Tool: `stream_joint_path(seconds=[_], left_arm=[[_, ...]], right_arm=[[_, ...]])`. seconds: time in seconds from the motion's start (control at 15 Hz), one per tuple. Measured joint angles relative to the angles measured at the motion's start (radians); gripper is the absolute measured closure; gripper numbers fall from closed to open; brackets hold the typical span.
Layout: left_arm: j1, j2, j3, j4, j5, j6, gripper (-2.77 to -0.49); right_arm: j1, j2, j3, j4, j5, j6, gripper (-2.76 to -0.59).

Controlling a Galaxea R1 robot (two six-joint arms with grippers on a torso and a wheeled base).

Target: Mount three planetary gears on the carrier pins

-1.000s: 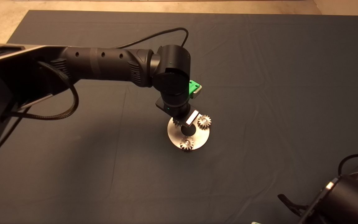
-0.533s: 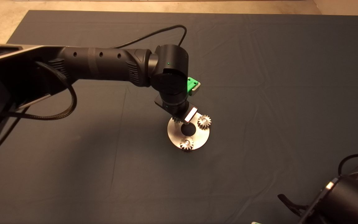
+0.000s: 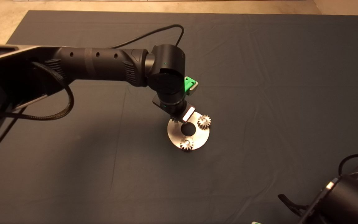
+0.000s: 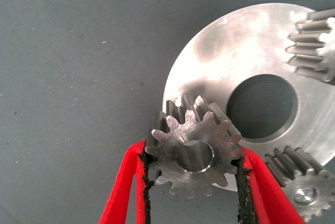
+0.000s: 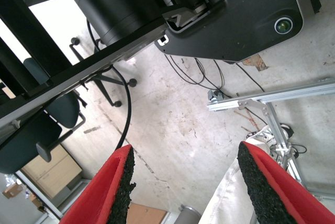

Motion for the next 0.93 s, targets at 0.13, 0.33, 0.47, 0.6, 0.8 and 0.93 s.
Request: stream_joint_path(seconds=[0.13,0.33,0.47,0.6,0.8,0.93], left_arm=[[0.001,-0.002,0.001,0.002,-0.003,-0.003,-0.75],[0.03,-0.001,0.02,0.022,-0.024,-0.003,-0.75],[0.032,-0.002,0.024,0.026,-0.025,-0.003,-0.75],[0.032,-0.002,0.024,0.026,-0.026,-0.003,-0.75],[0.033,-0.004,0.024,0.034,-0.034,-0.003,-0.75],[0.033,-0.01,0.024,0.039,-0.04,-0.002,-0.75]], right_arm=[[0.0,0.0,0.0,0.0,0.001,0.0,-1.45],[0.0,-0.001,0.0,0.0,0.0,0.0,-1.45],[0.0,0.0,0.0,0.0,0.0,0.0,-1.45],[0.0,0.0,0.0,0.001,0.0,0.0,-1.45],[0.0,0.0,0.0,0.001,0.0,0.0,-1.45],[0.0,0.0,0.0,0.002,0.001,0.0,-1.45]])
